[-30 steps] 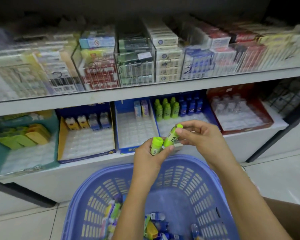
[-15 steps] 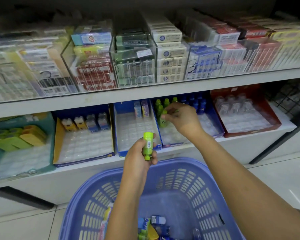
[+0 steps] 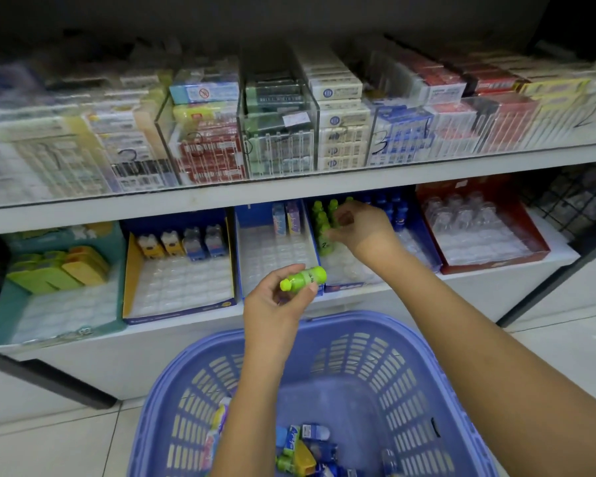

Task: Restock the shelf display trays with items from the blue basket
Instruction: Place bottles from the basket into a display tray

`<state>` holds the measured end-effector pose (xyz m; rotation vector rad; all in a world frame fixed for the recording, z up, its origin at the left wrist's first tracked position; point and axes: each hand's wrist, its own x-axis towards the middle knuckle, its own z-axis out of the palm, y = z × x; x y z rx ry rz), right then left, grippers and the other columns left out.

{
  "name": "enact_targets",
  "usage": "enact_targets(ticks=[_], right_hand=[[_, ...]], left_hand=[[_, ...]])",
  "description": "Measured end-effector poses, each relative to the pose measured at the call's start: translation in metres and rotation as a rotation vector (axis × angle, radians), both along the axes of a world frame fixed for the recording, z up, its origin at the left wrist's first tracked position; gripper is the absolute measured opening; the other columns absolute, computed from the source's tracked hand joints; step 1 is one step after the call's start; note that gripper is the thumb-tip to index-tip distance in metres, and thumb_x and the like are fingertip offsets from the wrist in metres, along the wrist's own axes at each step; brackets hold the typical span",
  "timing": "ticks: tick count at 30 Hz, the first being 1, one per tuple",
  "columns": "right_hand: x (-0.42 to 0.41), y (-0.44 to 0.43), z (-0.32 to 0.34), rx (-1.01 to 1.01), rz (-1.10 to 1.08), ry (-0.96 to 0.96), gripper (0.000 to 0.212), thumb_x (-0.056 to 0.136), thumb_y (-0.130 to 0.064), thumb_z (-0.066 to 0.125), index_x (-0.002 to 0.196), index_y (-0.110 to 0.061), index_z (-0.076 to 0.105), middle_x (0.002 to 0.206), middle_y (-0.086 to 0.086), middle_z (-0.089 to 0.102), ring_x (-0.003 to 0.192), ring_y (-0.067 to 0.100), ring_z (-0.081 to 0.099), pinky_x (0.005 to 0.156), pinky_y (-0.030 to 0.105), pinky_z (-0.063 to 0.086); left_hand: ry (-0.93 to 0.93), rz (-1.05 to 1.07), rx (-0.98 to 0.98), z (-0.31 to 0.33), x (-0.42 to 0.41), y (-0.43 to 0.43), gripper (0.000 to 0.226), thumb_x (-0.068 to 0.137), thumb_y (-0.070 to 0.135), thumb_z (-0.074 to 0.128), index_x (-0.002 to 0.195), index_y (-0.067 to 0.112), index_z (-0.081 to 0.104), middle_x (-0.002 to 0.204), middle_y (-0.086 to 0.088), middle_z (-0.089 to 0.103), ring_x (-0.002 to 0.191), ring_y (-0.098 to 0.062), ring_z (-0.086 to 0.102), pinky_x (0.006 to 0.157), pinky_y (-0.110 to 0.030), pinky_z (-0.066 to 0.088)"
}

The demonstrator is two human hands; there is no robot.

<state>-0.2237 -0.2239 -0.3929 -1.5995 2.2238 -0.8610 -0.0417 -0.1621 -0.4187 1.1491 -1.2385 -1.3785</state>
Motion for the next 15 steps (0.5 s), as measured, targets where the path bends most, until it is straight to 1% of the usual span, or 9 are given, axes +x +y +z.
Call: enact_targets(ticks=[2, 3, 5, 7, 9, 10, 12, 14, 15], right_hand=[[0.007, 0.024, 0.010, -0.146, 0.038, -0.152, 0.021, 0.077, -0.029, 0.075, 0.094, -0.017, 0.068, 0.088, -0.003, 0.067, 0.079, 0.009, 0.060, 0.071, 0.022, 0.045], [0.013, 0.038, 0.015, -0.172, 0.127, -0.244, 0.014, 0.076, -0.030, 0.075, 0.087, -0.022, 0.069, 0.082, -0.007, 0.067, 0.073, 0.004, 0.058, 0.068, 0.021, 0.045], [0.028, 0.065, 0.022, -0.120, 0.351, -0.375, 0.012, 0.073, -0.029, 0.078, 0.082, -0.029, 0.071, 0.081, -0.008, 0.068, 0.074, 0.001, 0.059, 0.066, 0.022, 0.048], [0.040, 0.085, 0.025, -0.076, 0.439, -0.383, 0.021, 0.069, -0.025, 0.081, 0.086, -0.031, 0.070, 0.088, -0.006, 0.067, 0.083, 0.004, 0.060, 0.070, 0.026, 0.051], [0.043, 0.091, 0.024, -0.100, 0.390, -0.344, 0.022, 0.070, -0.021, 0.081, 0.088, -0.026, 0.069, 0.089, -0.005, 0.067, 0.083, 0.007, 0.061, 0.073, 0.027, 0.052], [0.043, 0.092, 0.024, -0.112, 0.361, -0.362, 0.019, 0.072, -0.018, 0.079, 0.089, -0.021, 0.069, 0.088, -0.002, 0.067, 0.081, 0.010, 0.063, 0.073, 0.028, 0.054], [0.038, 0.091, 0.026, -0.109, 0.332, -0.515, 0.012, 0.079, -0.011, 0.072, 0.090, -0.012, 0.067, 0.085, 0.006, 0.067, 0.073, 0.017, 0.066, 0.070, 0.030, 0.057], [0.031, 0.090, 0.028, -0.106, 0.308, -0.716, 0.008, 0.084, -0.004, 0.064, 0.092, -0.008, 0.065, 0.079, 0.008, 0.065, 0.064, 0.015, 0.064, 0.064, 0.025, 0.056], [0.027, 0.090, 0.029, -0.112, 0.294, -0.768, 0.009, 0.086, -0.002, 0.061, 0.094, -0.005, 0.064, 0.077, 0.007, 0.064, 0.062, 0.013, 0.061, 0.062, 0.022, 0.054]], left_hand=[[-0.058, 0.018, -0.080, -0.001, 0.001, 0.001, 0.028, 0.077, 0.011, 0.076, 0.097, 0.028, 0.069, 0.081, 0.007, 0.070, 0.069, 0.000, 0.062, 0.063, -0.010, 0.049], [-0.091, 0.027, -0.109, -0.001, 0.001, 0.002, 0.030, 0.077, 0.012, 0.076, 0.098, 0.031, 0.067, 0.082, 0.008, 0.070, 0.071, -0.001, 0.063, 0.065, -0.012, 0.051], [-0.152, 0.044, -0.162, -0.001, -0.001, 0.003, 0.032, 0.076, 0.015, 0.077, 0.093, 0.037, 0.061, 0.081, 0.009, 0.068, 0.069, -0.002, 0.061, 0.064, -0.013, 0.051], [-0.233, 0.057, -0.248, 0.000, -0.002, 0.003, 0.032, 0.075, 0.015, 0.076, 0.085, 0.039, 0.057, 0.075, 0.011, 0.064, 0.065, 0.000, 0.057, 0.058, -0.010, 0.047], [-0.326, 0.058, -0.375, 0.002, -0.005, 0.004, 0.037, 0.074, 0.015, 0.074, 0.082, 0.044, 0.054, 0.074, 0.012, 0.060, 0.064, -0.003, 0.053, 0.058, -0.012, 0.045], [-0.349, 0.057, -0.427, 0.003, -0.007, 0.004, 0.038, 0.075, 0.016, 0.074, 0.083, 0.047, 0.053, 0.076, 0.013, 0.059, 0.066, -0.004, 0.051, 0.060, -0.012, 0.044], [-0.333, 0.026, -0.457, 0.005, -0.010, 0.006, 0.033, 0.079, 0.025, 0.073, 0.088, 0.051, 0.054, 0.082, 0.015, 0.058, 0.072, -0.001, 0.053, 0.065, -0.008, 0.042], [-0.289, -0.081, -0.397, 0.005, -0.012, 0.005, 0.022, 0.084, 0.035, 0.067, 0.095, 0.052, 0.059, 0.091, 0.018, 0.062, 0.082, 0.004, 0.058, 0.071, -0.006, 0.043], [-0.263, -0.156, -0.354, 0.005, -0.012, 0.004, 0.018, 0.086, 0.039, 0.064, 0.099, 0.051, 0.061, 0.092, 0.018, 0.065, 0.084, 0.003, 0.060, 0.072, -0.008, 0.045]])
